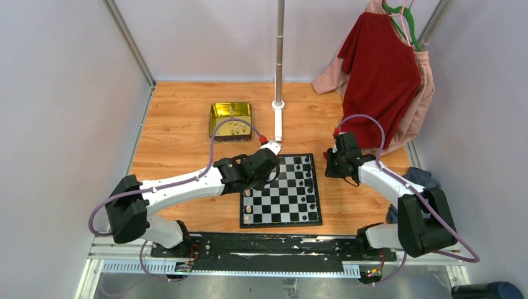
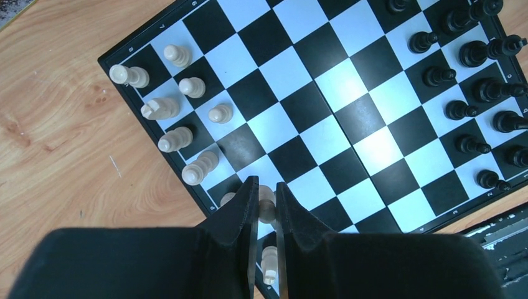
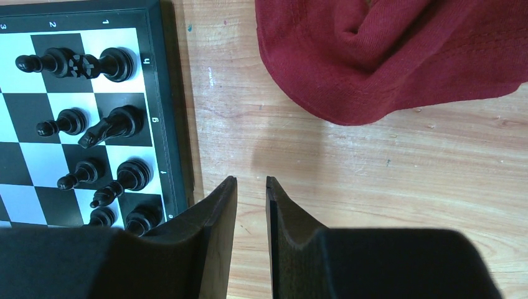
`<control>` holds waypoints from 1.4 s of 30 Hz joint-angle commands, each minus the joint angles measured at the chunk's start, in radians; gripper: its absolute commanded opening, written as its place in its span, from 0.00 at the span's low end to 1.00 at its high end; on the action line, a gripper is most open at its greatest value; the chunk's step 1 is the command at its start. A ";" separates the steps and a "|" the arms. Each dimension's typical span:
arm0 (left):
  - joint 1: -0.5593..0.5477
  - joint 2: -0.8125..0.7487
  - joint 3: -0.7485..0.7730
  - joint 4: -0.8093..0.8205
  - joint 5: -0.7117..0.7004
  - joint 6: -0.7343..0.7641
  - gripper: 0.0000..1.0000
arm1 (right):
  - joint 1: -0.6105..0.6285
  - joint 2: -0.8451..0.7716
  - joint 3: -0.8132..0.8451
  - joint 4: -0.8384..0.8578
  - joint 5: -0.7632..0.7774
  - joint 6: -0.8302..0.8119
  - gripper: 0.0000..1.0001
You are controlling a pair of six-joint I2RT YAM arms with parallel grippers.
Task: Set up the chess pieces on the board
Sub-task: Place the chess piece on the chessboard.
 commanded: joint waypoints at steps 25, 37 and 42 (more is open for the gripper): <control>-0.007 0.089 -0.159 0.249 -0.119 -0.034 0.02 | -0.012 -0.002 -0.005 -0.014 0.005 -0.007 0.28; 0.016 0.107 -0.182 0.291 -0.122 -0.027 0.06 | -0.012 0.014 -0.002 -0.013 0.012 -0.008 0.28; 0.031 0.108 -0.188 0.305 -0.111 -0.018 0.07 | -0.012 0.018 0.000 -0.013 0.016 -0.008 0.28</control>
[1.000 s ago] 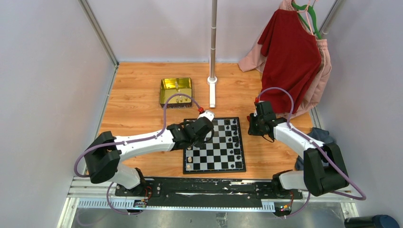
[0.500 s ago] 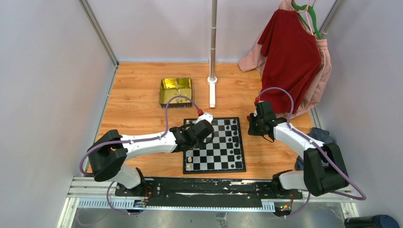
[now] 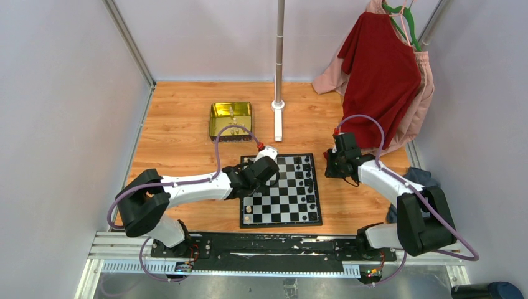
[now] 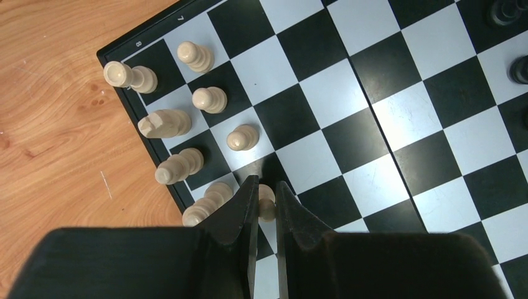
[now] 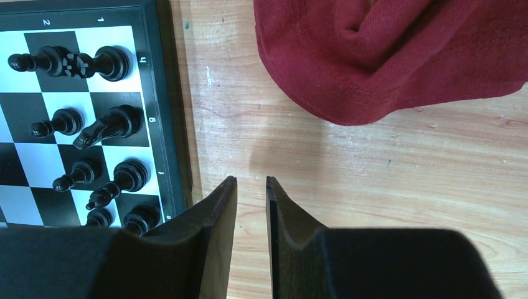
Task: Set up the chess pieces on the board
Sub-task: Place the chess piece on the chessboard.
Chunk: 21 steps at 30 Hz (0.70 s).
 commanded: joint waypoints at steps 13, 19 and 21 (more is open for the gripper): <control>0.032 0.025 -0.027 0.060 0.025 0.005 0.15 | -0.013 0.026 0.006 -0.014 0.020 -0.012 0.28; 0.039 0.023 -0.031 0.066 0.030 0.011 0.21 | -0.014 0.032 0.008 -0.015 0.021 -0.011 0.28; 0.041 0.022 -0.031 0.067 0.032 0.013 0.22 | -0.014 0.033 0.010 -0.016 0.022 -0.011 0.28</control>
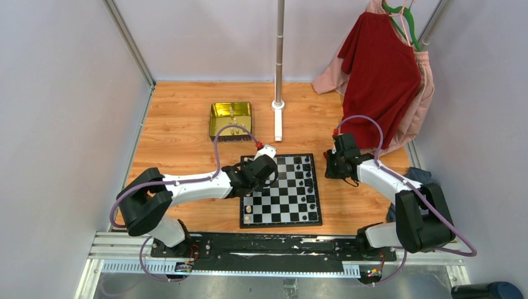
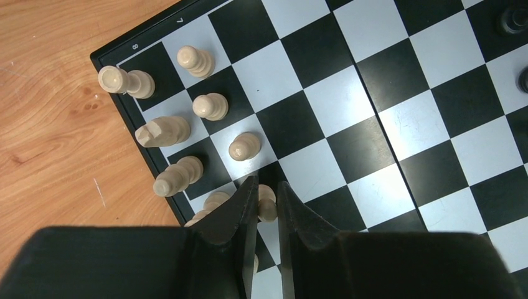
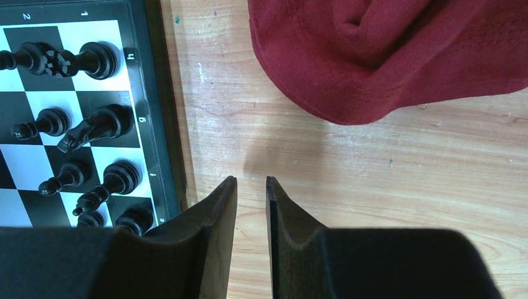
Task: Set up the chess pieces on the board
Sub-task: Place the chess piece on the chessboard.
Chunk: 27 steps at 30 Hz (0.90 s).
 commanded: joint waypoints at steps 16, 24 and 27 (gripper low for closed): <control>0.013 -0.003 0.001 -0.002 -0.001 0.020 0.35 | -0.012 0.013 0.013 -0.018 0.020 -0.012 0.28; 0.013 -0.040 0.087 -0.102 -0.032 0.030 0.35 | -0.013 0.010 0.017 -0.018 0.020 -0.012 0.28; 0.013 -0.075 0.153 -0.188 -0.060 0.001 0.35 | -0.013 0.006 0.019 -0.020 0.021 -0.013 0.28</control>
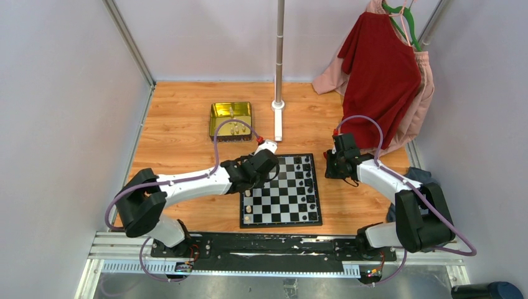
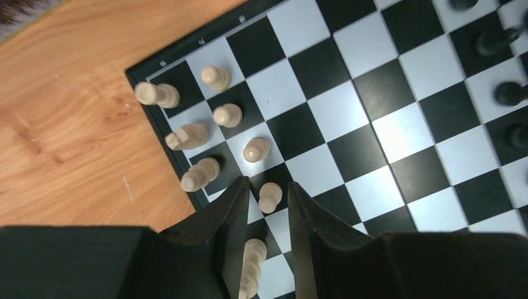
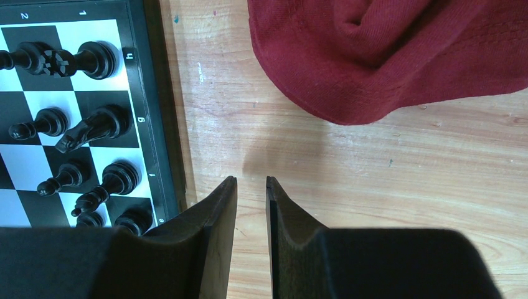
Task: Set up the chess pieces on the board
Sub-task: Place the chess piece on the chessboard, then pick up the chess piece from the storage box.
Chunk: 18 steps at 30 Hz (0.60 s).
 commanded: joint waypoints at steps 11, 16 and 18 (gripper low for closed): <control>0.104 -0.013 0.492 -0.328 -0.135 0.020 0.55 | -0.015 -0.023 0.011 -0.024 0.020 -0.011 0.28; 0.269 0.098 0.589 -0.304 -0.034 0.032 0.57 | -0.015 -0.039 0.000 -0.024 0.015 -0.010 0.28; 0.333 0.155 0.633 -0.297 -0.001 0.031 0.57 | -0.015 -0.043 -0.002 -0.024 0.010 -0.006 0.28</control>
